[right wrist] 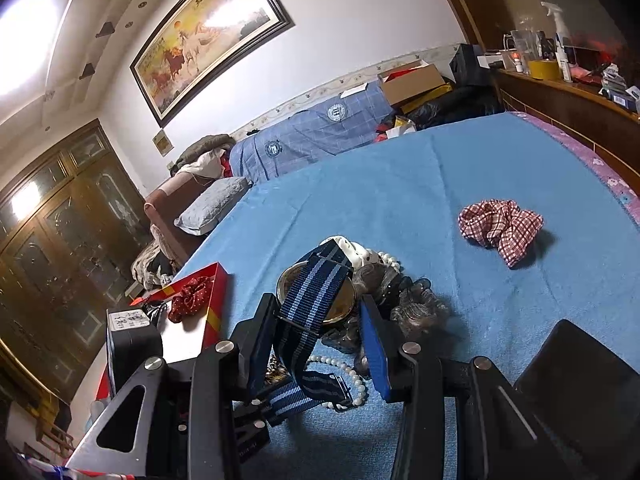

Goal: Organize jewelry
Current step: 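Grasp the leopard-print scrunchie with the left tool while the right tool holds the watch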

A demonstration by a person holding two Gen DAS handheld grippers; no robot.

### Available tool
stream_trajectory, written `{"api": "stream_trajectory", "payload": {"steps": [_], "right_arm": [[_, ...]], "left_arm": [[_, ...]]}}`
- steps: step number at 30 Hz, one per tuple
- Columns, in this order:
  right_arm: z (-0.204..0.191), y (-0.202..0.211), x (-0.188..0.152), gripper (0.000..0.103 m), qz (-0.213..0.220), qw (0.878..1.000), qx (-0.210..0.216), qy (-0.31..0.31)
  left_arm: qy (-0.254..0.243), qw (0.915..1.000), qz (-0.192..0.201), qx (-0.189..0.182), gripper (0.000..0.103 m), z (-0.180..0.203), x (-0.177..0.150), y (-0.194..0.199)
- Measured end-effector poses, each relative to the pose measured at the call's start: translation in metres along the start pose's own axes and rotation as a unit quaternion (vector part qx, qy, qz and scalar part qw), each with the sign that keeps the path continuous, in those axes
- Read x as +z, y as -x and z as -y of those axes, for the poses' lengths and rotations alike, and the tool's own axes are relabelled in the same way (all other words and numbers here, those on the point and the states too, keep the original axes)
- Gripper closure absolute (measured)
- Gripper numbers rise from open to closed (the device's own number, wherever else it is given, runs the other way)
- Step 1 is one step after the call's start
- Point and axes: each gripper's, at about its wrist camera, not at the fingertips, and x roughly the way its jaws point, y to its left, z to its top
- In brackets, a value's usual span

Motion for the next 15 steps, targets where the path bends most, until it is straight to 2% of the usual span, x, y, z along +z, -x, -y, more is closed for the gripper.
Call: {"api": "stream_trajectory", "payload": {"steps": [3, 7, 15], "right_arm": [[-0.002, 0.002, 0.000, 0.058, 0.004, 1.000, 0.001, 0.002], [-0.003, 0.005, 0.001, 0.058, 0.011, 1.000, 0.001, 0.002], [-0.014, 0.005, -0.002, 0.058, 0.020, 0.999, -0.010, 0.028]], "left_arm": [[0.027, 0.9994, 0.014, -0.018, 0.086, -0.011, 0.002, 0.005], [0.037, 0.9978, 0.048, -0.025, 0.086, -0.017, 0.005, 0.020], [0.034, 0.9884, 0.142, 0.044, 0.086, -0.019, 0.008, 0.050]]}}
